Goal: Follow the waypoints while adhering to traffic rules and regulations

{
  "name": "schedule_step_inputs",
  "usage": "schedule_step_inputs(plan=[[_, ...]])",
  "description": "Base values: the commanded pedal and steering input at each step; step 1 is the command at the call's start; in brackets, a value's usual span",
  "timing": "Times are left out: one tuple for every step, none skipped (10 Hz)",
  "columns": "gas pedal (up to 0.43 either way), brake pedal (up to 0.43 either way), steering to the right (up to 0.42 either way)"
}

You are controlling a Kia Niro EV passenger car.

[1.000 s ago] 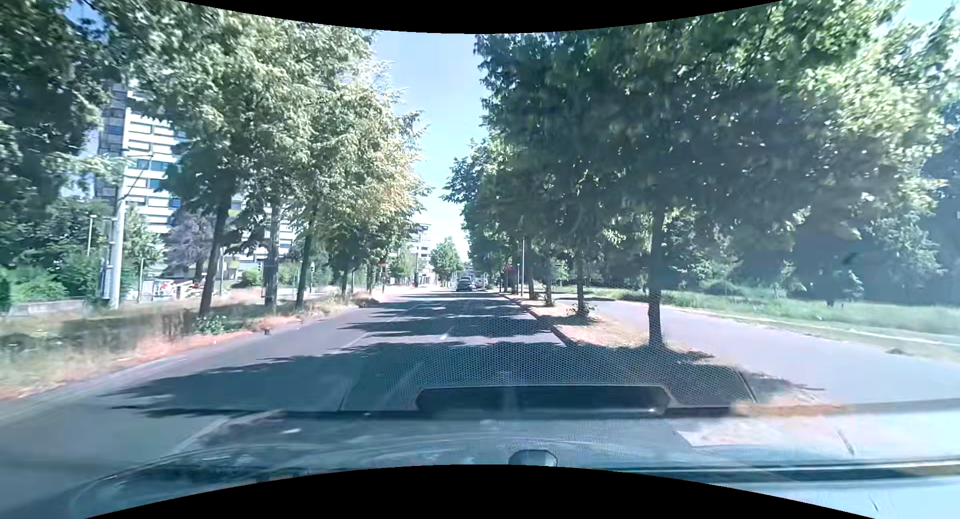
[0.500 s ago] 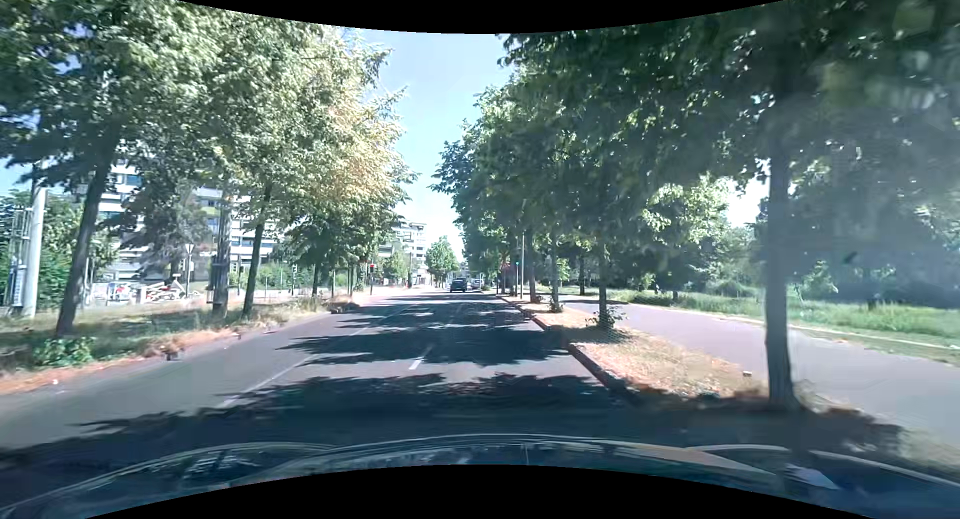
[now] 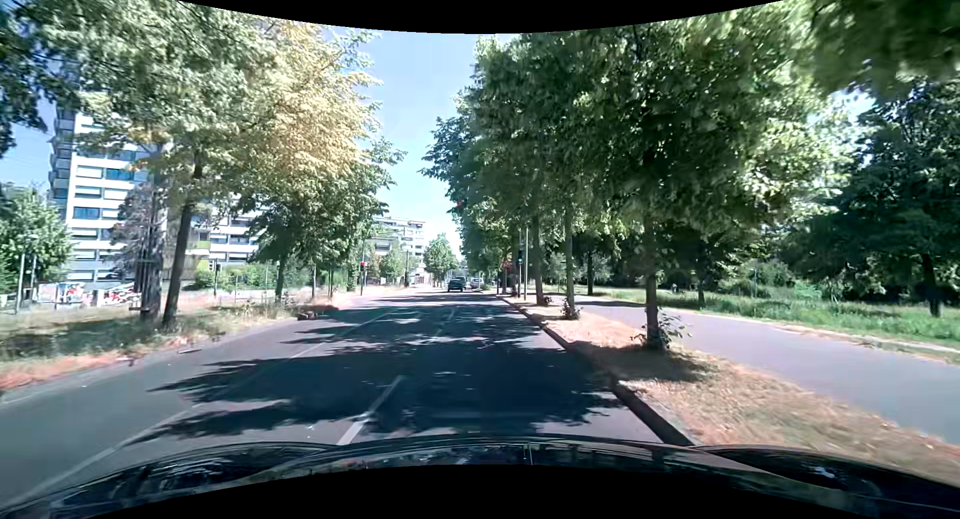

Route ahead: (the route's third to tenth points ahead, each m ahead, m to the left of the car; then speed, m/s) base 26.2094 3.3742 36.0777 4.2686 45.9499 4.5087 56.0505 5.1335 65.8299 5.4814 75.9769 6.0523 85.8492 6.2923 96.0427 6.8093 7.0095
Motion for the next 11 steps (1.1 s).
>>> schedule_step_inputs(plan=[[0.079, 0.000, -0.001], [0.079, 0.000, -0.002], [0.079, 0.000, -0.002], [0.079, 0.000, -0.002], [0.079, 0.000, -0.002], [0.079, 0.000, -0.003], [0.079, 0.000, -0.004], [0.079, 0.000, -0.004], [0.079, 0.000, -0.004], [0.079, 0.000, -0.004], [0.079, 0.000, -0.004]])
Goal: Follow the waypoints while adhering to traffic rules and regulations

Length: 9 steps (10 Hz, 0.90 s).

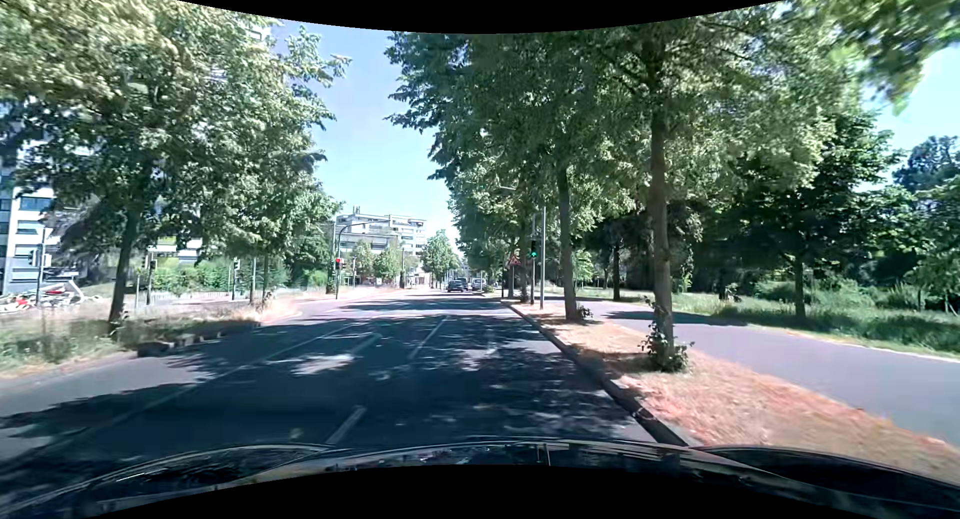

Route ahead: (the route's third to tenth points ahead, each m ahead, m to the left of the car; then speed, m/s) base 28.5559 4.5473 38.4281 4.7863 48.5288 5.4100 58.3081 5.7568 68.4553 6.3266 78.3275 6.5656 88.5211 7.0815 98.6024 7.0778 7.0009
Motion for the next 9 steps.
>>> schedule_step_inputs(plan=[[0.079, 0.000, -0.004], [0.079, 0.000, -0.004], [0.079, 0.000, -0.004], [0.079, 0.000, -0.004], [0.079, 0.000, -0.004], [0.079, 0.000, -0.004], [0.079, 0.000, -0.004], [0.079, 0.000, -0.004], [0.079, 0.000, -0.004]])
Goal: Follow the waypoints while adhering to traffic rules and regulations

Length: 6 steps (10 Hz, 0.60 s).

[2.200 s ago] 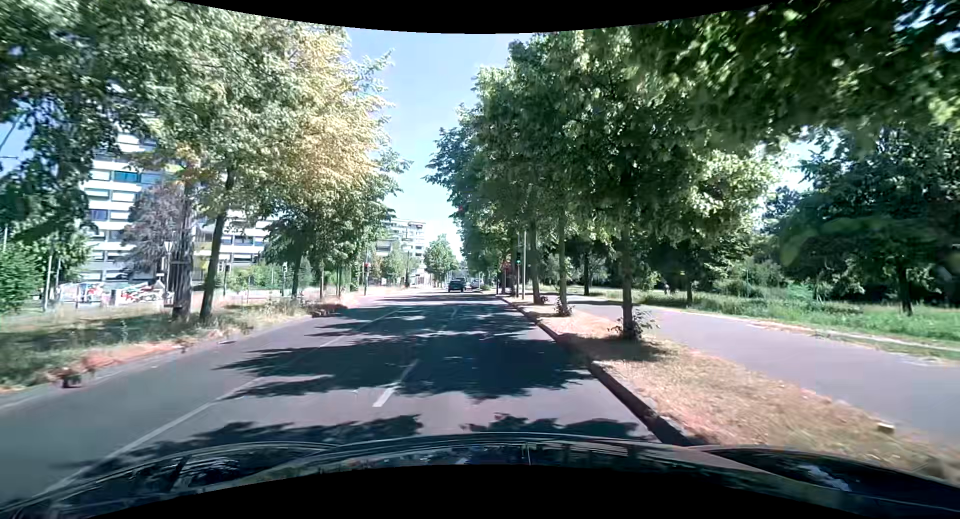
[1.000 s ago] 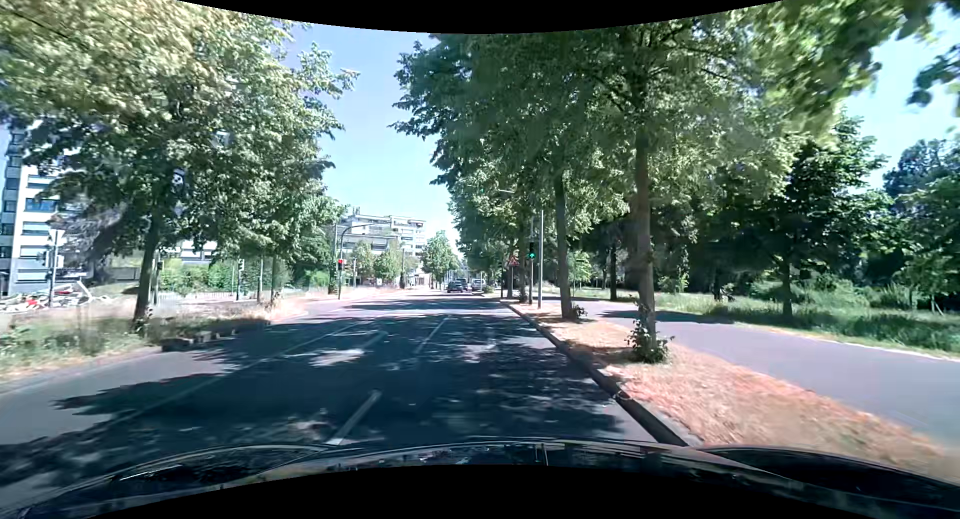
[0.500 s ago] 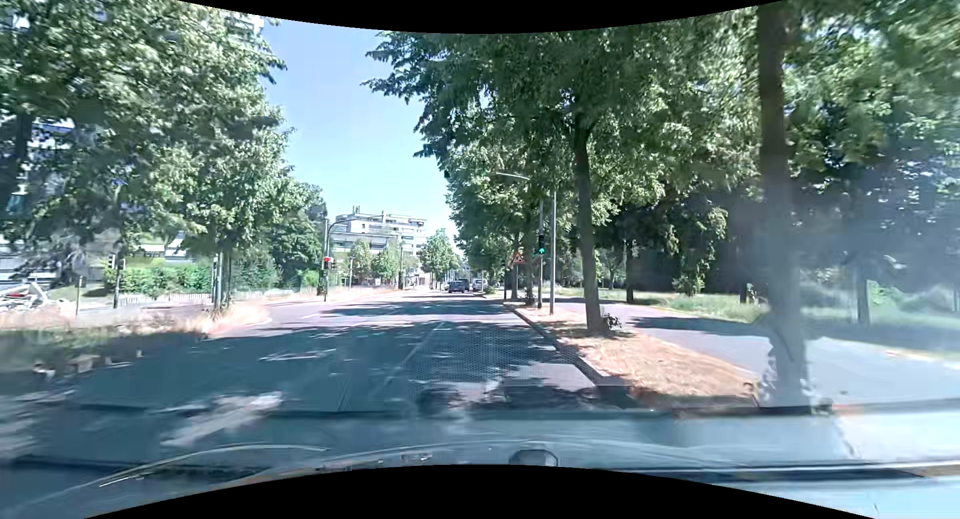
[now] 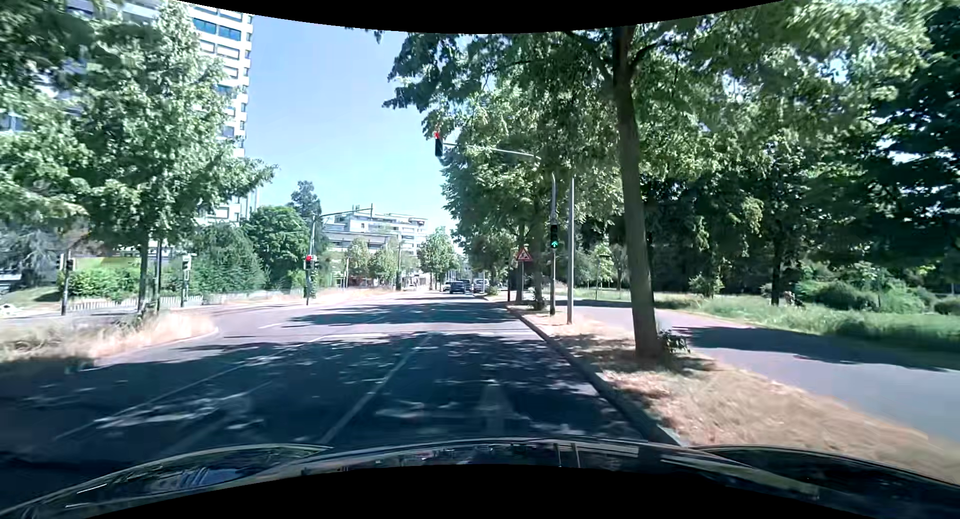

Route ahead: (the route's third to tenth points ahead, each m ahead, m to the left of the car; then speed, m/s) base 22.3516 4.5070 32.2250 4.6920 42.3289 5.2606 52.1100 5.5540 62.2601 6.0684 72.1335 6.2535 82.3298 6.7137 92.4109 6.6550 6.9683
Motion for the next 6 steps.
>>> schedule_step_inputs(plan=[[0.079, 0.000, -0.004], [0.079, 0.000, -0.004], [0.079, 0.000, -0.004], [0.079, 0.000, -0.004], [0.079, 0.000, -0.004], [0.079, 0.000, -0.005]])
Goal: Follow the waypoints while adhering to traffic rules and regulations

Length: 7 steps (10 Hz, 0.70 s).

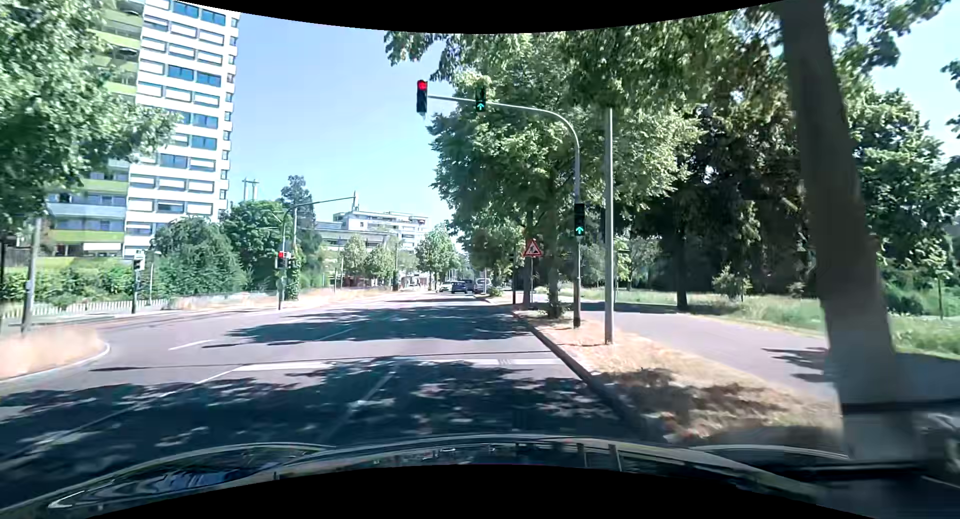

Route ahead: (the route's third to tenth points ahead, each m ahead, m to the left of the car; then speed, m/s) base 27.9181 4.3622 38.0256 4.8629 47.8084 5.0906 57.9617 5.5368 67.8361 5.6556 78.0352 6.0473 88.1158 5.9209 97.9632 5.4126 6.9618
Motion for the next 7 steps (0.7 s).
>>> schedule_step_inputs(plan=[[0.079, 0.000, -0.005], [0.079, 0.000, -0.005], [0.079, 0.000, -0.006], [0.079, 0.000, -0.008], [0.079, 0.000, -0.009], [0.079, 0.000, -0.011], [0.079, 0.000, -0.013]])
